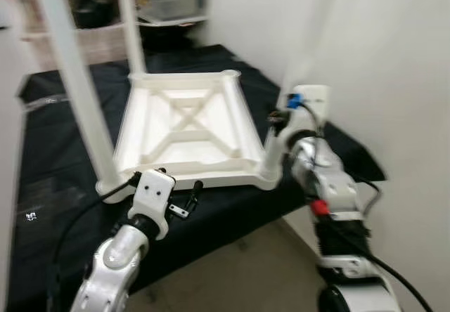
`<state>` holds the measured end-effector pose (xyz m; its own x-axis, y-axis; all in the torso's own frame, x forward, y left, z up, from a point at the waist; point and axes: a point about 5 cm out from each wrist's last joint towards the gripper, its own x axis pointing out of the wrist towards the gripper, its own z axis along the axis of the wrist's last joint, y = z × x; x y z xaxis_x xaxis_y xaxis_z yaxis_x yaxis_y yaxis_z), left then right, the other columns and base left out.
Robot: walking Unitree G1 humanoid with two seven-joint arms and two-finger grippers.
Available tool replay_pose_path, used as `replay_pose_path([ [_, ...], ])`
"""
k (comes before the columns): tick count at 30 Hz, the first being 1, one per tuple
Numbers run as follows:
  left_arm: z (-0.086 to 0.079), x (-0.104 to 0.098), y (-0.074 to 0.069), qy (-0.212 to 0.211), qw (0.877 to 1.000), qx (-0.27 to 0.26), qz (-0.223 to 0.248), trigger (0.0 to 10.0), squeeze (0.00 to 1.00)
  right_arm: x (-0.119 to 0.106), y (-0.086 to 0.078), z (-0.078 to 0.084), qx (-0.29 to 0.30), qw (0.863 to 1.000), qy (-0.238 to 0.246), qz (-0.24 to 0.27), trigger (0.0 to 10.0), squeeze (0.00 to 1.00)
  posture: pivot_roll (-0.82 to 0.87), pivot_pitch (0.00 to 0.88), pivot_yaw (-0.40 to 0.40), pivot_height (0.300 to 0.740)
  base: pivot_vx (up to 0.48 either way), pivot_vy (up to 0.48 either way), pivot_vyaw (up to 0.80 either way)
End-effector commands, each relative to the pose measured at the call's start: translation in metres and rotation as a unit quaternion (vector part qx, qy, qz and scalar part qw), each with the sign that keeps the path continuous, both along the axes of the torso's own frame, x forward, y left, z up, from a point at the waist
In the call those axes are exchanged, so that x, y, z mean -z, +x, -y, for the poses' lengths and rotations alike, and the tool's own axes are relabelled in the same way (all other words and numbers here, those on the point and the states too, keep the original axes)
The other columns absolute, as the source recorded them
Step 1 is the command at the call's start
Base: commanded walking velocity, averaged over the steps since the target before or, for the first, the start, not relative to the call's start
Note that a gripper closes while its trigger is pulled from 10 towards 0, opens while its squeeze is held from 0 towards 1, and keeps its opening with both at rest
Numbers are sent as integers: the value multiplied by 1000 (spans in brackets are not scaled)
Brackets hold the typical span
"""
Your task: Building children table
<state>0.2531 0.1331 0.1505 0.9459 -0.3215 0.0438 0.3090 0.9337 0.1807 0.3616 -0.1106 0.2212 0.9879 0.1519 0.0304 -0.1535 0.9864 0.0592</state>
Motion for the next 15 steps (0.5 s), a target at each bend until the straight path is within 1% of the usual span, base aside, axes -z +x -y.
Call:
replay_pose_path([
  [1, 0, 6, 0, 2, 1000, -1, -11, 10000, 0, 20, -4, -23, -55, 996, 4, -69, 9255, 0, -56, 0, -81, 740, 0, 0, 0],
  [3, 0, 6, 0, 2, 1000, -1, -11, 10000, 0, 20, -4, -23, -55, 996, 4, -69, 9255, 0, -56, 0, -81, 740, 0, 0, 0],
  [4, 1, 5, -1, 1, 1000, -1, -11, 10000, 0, 22, -7, -27, -82, 993, 6, -86, 10000, 1000, -61, 0, -79, 740, 0, 0, 0],
  [5, 1, 5, -1, 1, 1000, -1, -11, 10000, 0, 22, -7, -27, -82, 993, 6, -86, 10000, 1000, -61, 0, -79, 740, 0, 0, 0],
  [6, 2, 5, -2, -3, 1000, 0, -11, 10000, 0, 17, -11, -26, -150, 985, 16, -81, 10000, 1000, -63, 15, -84, 740, 0, 0, 0],
  [8, 2, 5, -2, -3, 1000, 0, -11, 10000, 0, 17, -11, -26, -150, 985, 16, -81, 10000, 1000, -63, 15, -84, 740, 0, 0, 0],
  [9, 4, 4, -4, -6, 1000, 3, -12, 10000, 0, 9, -13, -17, -227, 972, 13, -58, 10000, 1000, -61, 29, -86, 740, 0, 0, 0],
  [10, 4, 4, -4, -6, 1000, 3, -12, 10000, 0, 9, -13, -17, -227, 972, 13, -58, 10000, 1000, -61, 29, -86, 740, 0, 0, 0],
  [12, 7, 3, -8, -12, 1000, 9, -15, 10000, 0, -5, -16, 1, -323, 946, -3, -19, 10000, 1000, -54, 48, -87, 740, 0, 0, 0],
  [13, 7, 3, -8, -12, 1000, 9, -15, 10000, 0, -5, -16, 1, -323, 946, -3, -19, 10000, 1000, -54, 48, -87, 740, 0, 0, 0],
  [14, 9, 2, -11, -16, 1000, 14, -16, 10000, 0, -12, -15, 11, -351, 936, -22, -1, 10000, 1000, -48, 59, -87, 740, 0, 0, 0],
  [15, 10, 2, -13, -19, 999, 18, -18, 10000, 0, -16, -16, 18, -382, 923, -43, 11, 10000, 1000, -43, 68, -88, 740, 0, 0, 0],
])
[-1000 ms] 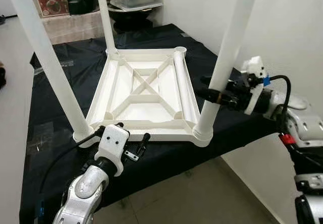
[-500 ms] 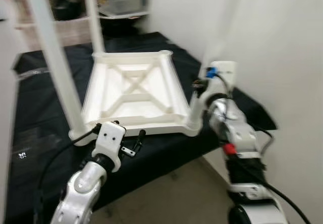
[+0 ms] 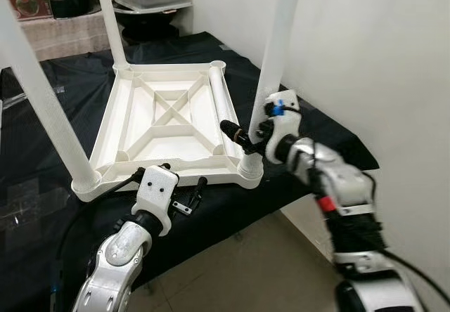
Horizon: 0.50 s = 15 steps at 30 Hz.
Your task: Building children table
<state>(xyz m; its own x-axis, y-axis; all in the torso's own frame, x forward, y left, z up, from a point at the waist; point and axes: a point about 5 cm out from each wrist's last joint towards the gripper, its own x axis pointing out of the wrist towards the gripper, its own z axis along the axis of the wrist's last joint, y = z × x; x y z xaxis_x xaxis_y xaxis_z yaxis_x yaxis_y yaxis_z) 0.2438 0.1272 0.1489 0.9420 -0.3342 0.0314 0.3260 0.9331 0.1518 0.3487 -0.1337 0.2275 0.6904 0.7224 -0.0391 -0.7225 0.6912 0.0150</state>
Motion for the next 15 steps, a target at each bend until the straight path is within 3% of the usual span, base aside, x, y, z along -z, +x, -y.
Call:
replay_pose_path([
  [1, 4, 0, -4, -7, 1000, 11, -7, 10000, 0, -10, -3, -5, -66, 997, 4, 30, 10000, 1000, -43, 68, -88, 740, 0, 0, 0],
  [3, 7, 0, -7, -12, 1000, 20, -8, 10000, 0, -12, -2, 6, -106, 993, -24, 45, 10000, 1000, -33, 79, -89, 740, 0, 0, 0],
  [7, 9, -1, -12, -16, 999, 34, -6, 10000, 0, -10, 2, 22, -133, 988, -64, 52, 10000, 1000, -22, 91, -89, 740, 0, 0, 0],
  [8, 11, -1, -14, -17, 999, 42, -5, 10000, 0, -12, 3, 30, -144, 986, -70, 51, 10000, 557, -16, 99, -87, 740, 0, 0, 0],
  [9, 11, -1, -14, -17, 999, 42, -5, 10000, 0, -12, 3, 30, -144, 986, -70, 51, 10000, 557, -16, 99, -87, 740, 0, 0, 0],
  [10, 12, -2, -17, -17, 999, 50, -5, 10000, 0, -17, 6, 36, -142, 986, -67, 55, 10000, 0, -10, 110, -83, 740, 0, 0, 0],
  [15, 14, -4, -24, -17, 997, 69, -6, 10000, 0, -34, 12, 43, -149, 985, -50, 76, 10000, 0, 1, 124, -73, 740, 0, 0, 0],
])
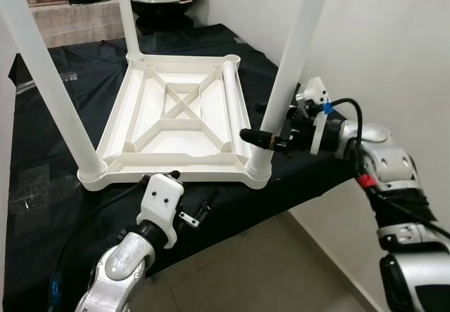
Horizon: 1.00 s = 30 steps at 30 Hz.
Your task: Building children table
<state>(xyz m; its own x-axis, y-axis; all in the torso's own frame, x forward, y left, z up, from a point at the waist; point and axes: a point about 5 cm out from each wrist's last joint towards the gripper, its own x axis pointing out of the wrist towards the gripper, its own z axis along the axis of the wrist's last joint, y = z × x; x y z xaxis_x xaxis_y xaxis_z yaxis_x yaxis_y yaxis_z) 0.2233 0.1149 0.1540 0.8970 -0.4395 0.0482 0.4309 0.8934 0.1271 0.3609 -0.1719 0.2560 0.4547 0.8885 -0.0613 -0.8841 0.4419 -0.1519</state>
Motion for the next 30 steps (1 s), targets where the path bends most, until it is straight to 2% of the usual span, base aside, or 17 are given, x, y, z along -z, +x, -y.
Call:
replay_pose_path([
  [1, 2, 0, -5, -2, 1000, 18, -8, 10000, 0, -9, 1, 7, -7, 1000, 11, 16, 10000, 0, 6, 130, -72, 740, 0, 0, 0],
  [3, 2, 0, -5, -2, 1000, 18, -8, 10000, 0, -9, 1, 7, -7, 1000, 11, 16, 10000, 0, 6, 130, -72, 740, 0, 0, 0],
  [4, 3, -1, -7, -4, 1000, 22, -8, 10000, 0, -11, 2, 10, -12, 1000, 11, 18, 7176, 0, 10, 134, -71, 740, 0, 0, 0],
  [6, 3, -1, -7, -4, 1000, 22, -8, 10000, 0, -11, 2, 10, -12, 1000, 11, 18, 7176, 0, 10, 134, -71, 740, 0, 0, 0],
  [7, 3, -1, -9, -5, 1000, 27, -7, 10000, 0, -13, 2, 15, -15, 1000, 11, 19, 1373, 0, 12, 137, -70, 740, 0, 0, 0],
  [8, 3, -1, -9, -5, 1000, 27, -7, 10000, 0, -13, 2, 15, -15, 1000, 11, 19, 1373, 0, 12, 137, -70, 740, 0, 0, 0],
  [9, 3, -2, -10, -8, 999, 31, -6, 10000, 0, -15, 1, 21, -20, 1000, 11, 16, 0, 0, 11, 138, -70, 740, 0, 0, 0],
  [13, 5, -4, -11, -16, 999, 47, -3, 10000, 0, -15, -4, 32, -44, 999, 9, 7, 0, 0, 7, 136, -69, 740, 0, 0, 0],
  [21, 6, -4, -10, -20, 998, 55, -1, 10000, 0, -9, -4, 36, -47, 999, 7, 2, 0, 0, -5, 125, -68, 740, 0, 0, 0],
  [24, 7, -3, -8, -24, 998, 59, -1, 10000, 0, 1, -2, 38, 4, 1000, 13, 14, 0, 0, -20, 110, -76, 740, 0, 0, 0],
  [26, 7, -3, -8, -24, 998, 59, -1, 10000, 0, 1, -2, 38, 4, 1000, 13, 14, 0, 0, -20, 110, -76, 740, 0, 0, 0],
  [27, 7, -3, -6, -26, 998, 59, -1, 10000, 0, 9, 0, 37, 52, 999, 8, 3, 0, 0, -30, 98, -90, 740, 0, 0, 0],
  [28, 7, -3, -6, -26, 998, 59, -1, 10000, 0, 9, 0, 37, 52, 999, 8, 3, 0, 0, -30, 98, -90, 740, 0, 0, 0],
  [29, 7, -2, -5, -29, 998, 59, 0, 10000, 0, 20, 3, 32, 138, 990, -8, 0, 0, 0, -30, 83, -110, 740, 0, 0, 0],
  [30, 7, -1, -3, -30, 998, 58, 2, 10000, 0, 30, 10, 47, 421, 906, 40, 1, 0, 0, -47, 65, -125, 740, 0, 0, 0],
])
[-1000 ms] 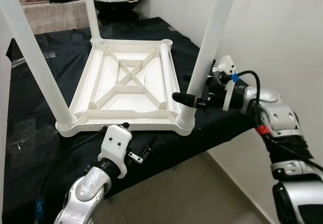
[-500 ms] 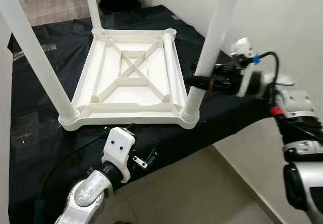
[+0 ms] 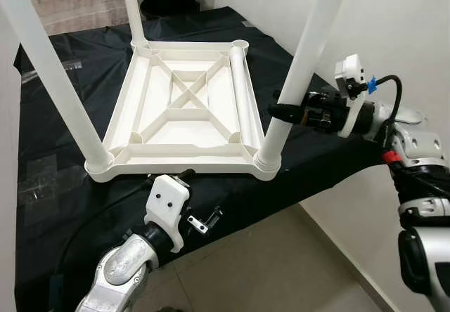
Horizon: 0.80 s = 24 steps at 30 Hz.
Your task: Building children table
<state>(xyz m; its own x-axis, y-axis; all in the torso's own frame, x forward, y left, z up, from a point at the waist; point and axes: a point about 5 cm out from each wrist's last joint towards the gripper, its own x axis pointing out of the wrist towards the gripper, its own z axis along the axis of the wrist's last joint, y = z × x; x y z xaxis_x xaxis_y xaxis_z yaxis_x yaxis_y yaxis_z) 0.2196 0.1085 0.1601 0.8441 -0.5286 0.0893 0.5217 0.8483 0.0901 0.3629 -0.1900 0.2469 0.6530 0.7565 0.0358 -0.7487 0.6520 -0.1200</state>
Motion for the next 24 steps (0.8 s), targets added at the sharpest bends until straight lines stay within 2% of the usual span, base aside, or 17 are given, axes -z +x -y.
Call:
replay_pose_path([
  [1, 0, 5, 1, -3, 1000, 5, -7, 10000, 0, 21, 8, 29, 309, 951, 1, -28, 0, 0, -47, 65, -125, 740, 0, 0, 0],
  [2, 1, 6, 5, -4, 1000, 4, -4, 10000, 0, 49, -10, 17, 415, 907, 14, -65, 0, 0, -40, 44, -130, 740, 0, 0, 0],
  [3, 1, 6, 5, -4, 1000, 4, -4, 10000, 0, 49, -10, 17, 415, 907, 14, -65, 0, 0, -40, 44, -130, 740, 0, 0, 0],
  [4, 0, 7, 10, -6, 1000, 1, -1, 10000, 0, 72, -24, -1, 445, 889, 21, -104, 0, 0, -82, 25, -105, 740, 0, 0, 0],
  [5, 0, 7, 10, -6, 1000, 1, -1, 10000, 0, 72, -24, -1, 445, 889, 21, -104, 0, 0, -82, 25, -105, 740, 0, 0, 0],
  [6, 0, 8, 13, -7, 1000, -1, 1, 10000, 0, 83, -31, -17, 429, 895, 22, -125, 0, 0, -87, 17, -105, 740, 0, 0, 0],
  [7, 0, 8, 16, -11, 1000, -2, 2, 10000, 0, 83, -29, -35, 377, 918, 21, -124, 0, 0, -73, 0, -121, 740, 0, 0, 0],
  [8, 0, 8, 16, -11, 1000, -2, 2, 10000, 0, 83, -29, -35, 377, 918, 21, -124, 0, 0, -73, 0, -121, 740, 0, 0, 0],
  [10, 1, 9, 21, -12, 1000, 1, 3, 10000, 0, 70, -21, -54, 342, 933, 32, -110, 0, 0, -80, 0, -120, 740, 0, 0, 0],
  [14, 2, 9, 22, -13, 1000, 2, 4, 10000, 0, 65, -19, -67, 315, 941, 42, -113, 0, 0, -84, 0, -118, 740, 0, 0, 0],
  [15, 2, 9, 22, -14, 1000, 1, 5, 10000, 0, 62, -19, -74, 282, 951, 45, -118, 10000, 0, -86, 0, -119, 740, 0, 0, 0],
  [17, 2, 9, 22, -15, 1000, 1, 6, 10000, 0, 60, -23, -80, 274, 952, 48, -125, 10000, 0, -86, 0, -119, 740, 0, 0, 0],
  [18, 2, 9, 22, -16, 1000, 2, 7, 10000, 0, 54, -27, -87, 251, 957, 64, -127, 10000, 545, -89, 0, -117, 740, 0, 0, 0],
  [19, 2, 9, 22, -16, 1000, 2, 7, 10000, 0, 54, -27, -87, 251, 957, 64, -127, 10000, 545, -89, 0, -117, 740, 0, 0, 0],
  [20, 2, 8, 20, -17, 1000, 4, 7, 10000, 0, 48, -29, -93, 202, 968, 79, -127, 10000, 1000, -89, 7, -117, 740, 0, 0, 0],
  [21, 2, 8, 20, -17, 1000, 4, 7, 10000, 0, 48, -29, -93, 202, 968, 79, -127, 10000, 1000, -89, 7, -117, 740, 0, 0, 0],
  [24, 4, 6, 16, -19, 1000, 8, 10, 10000, 0, 29, -33, -86, 68, 990, 80, -94, 10000, 1000, -79, 47, -115, 740, 0, 0, 0],
])
